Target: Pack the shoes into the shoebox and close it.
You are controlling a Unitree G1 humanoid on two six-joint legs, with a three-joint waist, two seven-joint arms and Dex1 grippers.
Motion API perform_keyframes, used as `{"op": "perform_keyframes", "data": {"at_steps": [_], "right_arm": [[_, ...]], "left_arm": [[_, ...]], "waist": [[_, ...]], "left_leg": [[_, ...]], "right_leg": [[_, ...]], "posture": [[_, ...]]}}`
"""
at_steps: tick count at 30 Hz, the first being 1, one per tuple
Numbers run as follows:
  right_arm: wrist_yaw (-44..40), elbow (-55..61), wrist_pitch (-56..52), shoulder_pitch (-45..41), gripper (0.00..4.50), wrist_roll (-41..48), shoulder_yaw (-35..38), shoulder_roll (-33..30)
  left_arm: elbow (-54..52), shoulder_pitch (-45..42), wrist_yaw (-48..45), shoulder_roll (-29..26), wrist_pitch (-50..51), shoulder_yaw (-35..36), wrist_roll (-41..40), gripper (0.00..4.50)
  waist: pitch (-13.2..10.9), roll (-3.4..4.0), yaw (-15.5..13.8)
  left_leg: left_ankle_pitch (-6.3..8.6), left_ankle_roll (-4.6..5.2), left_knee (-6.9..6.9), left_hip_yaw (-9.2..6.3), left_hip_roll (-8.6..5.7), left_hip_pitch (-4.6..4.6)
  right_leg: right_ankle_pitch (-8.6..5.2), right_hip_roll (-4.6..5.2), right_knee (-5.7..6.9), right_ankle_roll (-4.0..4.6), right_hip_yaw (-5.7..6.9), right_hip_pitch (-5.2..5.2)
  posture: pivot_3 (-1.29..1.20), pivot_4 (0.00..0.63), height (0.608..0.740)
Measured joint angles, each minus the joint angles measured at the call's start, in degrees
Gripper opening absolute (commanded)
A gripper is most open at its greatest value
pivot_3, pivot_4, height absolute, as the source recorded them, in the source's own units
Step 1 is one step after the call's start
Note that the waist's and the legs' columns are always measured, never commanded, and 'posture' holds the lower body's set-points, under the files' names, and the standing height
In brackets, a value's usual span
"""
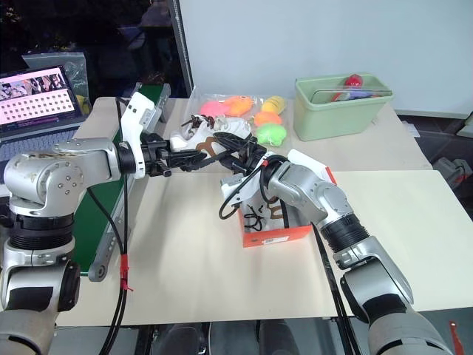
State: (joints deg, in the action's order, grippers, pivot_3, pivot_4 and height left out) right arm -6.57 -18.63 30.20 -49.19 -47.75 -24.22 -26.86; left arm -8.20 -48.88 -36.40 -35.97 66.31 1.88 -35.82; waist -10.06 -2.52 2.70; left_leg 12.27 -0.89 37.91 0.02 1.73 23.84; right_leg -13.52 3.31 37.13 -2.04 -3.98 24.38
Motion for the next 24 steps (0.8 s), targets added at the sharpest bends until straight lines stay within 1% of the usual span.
{"op": "perform_keyframes", "data": {"at_steps": [1,2,4,9,11,12,13,16,19,21,24], "right_arm": [[-0.3,0.0,-0.2,0.0,1.23,0.0,0.0,0.2],[-0.8,0.2,-0.6,0.1,0.85,0.1,0.0,0.4],[-1.3,0.3,-1.0,0.1,0.46,0.1,0.0,0.7],[-6.5,3.5,-4.4,2.0,0.46,4.5,0.9,2.2],[-7.9,4.2,-5.2,2.4,0.42,5.7,1.2,2.4],[-8.6,4.7,-5.9,2.7,0.42,6.3,1.5,2.7],[-9.5,5.2,-6.8,2.9,0.42,7.0,1.8,3.2],[-10.5,7.0,-8.7,2.9,0.42,9.2,2.7,4.8],[-11.1,8.0,-10.6,2.8,0.42,11.1,3.3,6.1],[-12.0,7.7,-13.0,2.8,0.42,12.7,4.2,6.1],[-14.7,5.5,-20.0,1.9,0.42,17.1,7.8,6.4]], "left_arm": [[0.0,0.0,0.0,0.0,0.0,0.0,0.0,2.36],[0.0,0.0,0.0,0.0,0.0,0.0,0.1,2.36],[0.0,0.0,0.0,0.0,-0.1,0.0,0.3,2.36],[0.0,0.0,-0.5,0.0,-0.1,-0.2,0.9,2.36],[0.0,0.1,-0.5,0.0,-0.1,-0.2,1.0,2.97],[0.0,0.1,-0.4,0.3,-0.2,0.1,1.0,3.09],[-0.2,0.3,-0.1,0.8,-0.3,0.8,0.9,3.49],[-1.6,1.1,-0.1,0.6,-1.7,0.9,1.2,4.48],[-2.1,2.5,0.5,1.6,-2.7,0.7,1.7,4.48],[-2.2,3.0,1.7,2.5,-2.7,2.1,1.6,4.48],[-3.5,4.8,3.3,3.2,-2.8,4.8,1.5,4.48]], "waist": [[0.0,0.0,0.0],[0.0,0.0,0.0],[0.0,0.0,0.0],[0.0,0.0,-0.1],[0.0,0.0,0.0],[0.0,0.0,0.0],[0.0,0.0,0.0],[0.0,0.0,0.1],[0.0,0.0,0.0],[0.0,0.0,-0.3],[0.0,0.0,-0.4]], "left_leg": [[0.0,0.0,0.0,0.0,0.0,0.0],[0.0,0.0,0.0,0.0,0.0,0.0],[0.0,0.0,0.0,0.0,0.0,0.0],[0.0,0.0,0.0,-0.01,0.0,0.0],[0.0,0.0,0.0,0.0,0.0,0.0],[0.0,0.0,0.0,-0.01,0.0,0.0],[0.0,0.0,0.0,-0.01,0.01,0.0],[0.0,0.0,0.0,-0.01,0.03,0.0],[0.0,0.0,0.0,-0.01,0.02,0.0],[0.0,-0.01,0.02,-0.02,0.0,0.0],[0.0,0.0,0.02,-0.02,0.0,0.0]], "right_leg": [[0.0,0.0,0.0,0.0,0.0,0.0],[0.0,0.0,0.0,0.0,0.0,0.0],[0.0,0.0,0.01,0.0,0.0,0.0],[0.0,0.0,0.04,0.0,0.0,-0.01],[0.0,0.0,0.04,0.0,0.01,-0.01],[0.0,0.0,0.04,0.0,0.01,-0.01],[0.0,0.0,0.04,0.0,0.01,0.0],[0.0,-0.02,0.07,0.0,0.0,0.01],[0.01,0.0,0.08,0.0,0.01,0.0],[0.01,0.02,0.07,0.0,0.02,-0.01],[0.01,0.03,0.06,0.0,0.03,-0.04]], "posture": [[0.0,0.15,0.729],[0.0,0.15,0.729],[0.0,0.15,0.729],[0.0,0.15,0.729],[0.0,0.15,0.729],[0.0,0.15,0.729],[0.0,0.15,0.729],[0.0,0.15,0.729],[0.0,0.15,0.729],[0.0,0.15,0.729],[0.0,0.15,0.729]]}}
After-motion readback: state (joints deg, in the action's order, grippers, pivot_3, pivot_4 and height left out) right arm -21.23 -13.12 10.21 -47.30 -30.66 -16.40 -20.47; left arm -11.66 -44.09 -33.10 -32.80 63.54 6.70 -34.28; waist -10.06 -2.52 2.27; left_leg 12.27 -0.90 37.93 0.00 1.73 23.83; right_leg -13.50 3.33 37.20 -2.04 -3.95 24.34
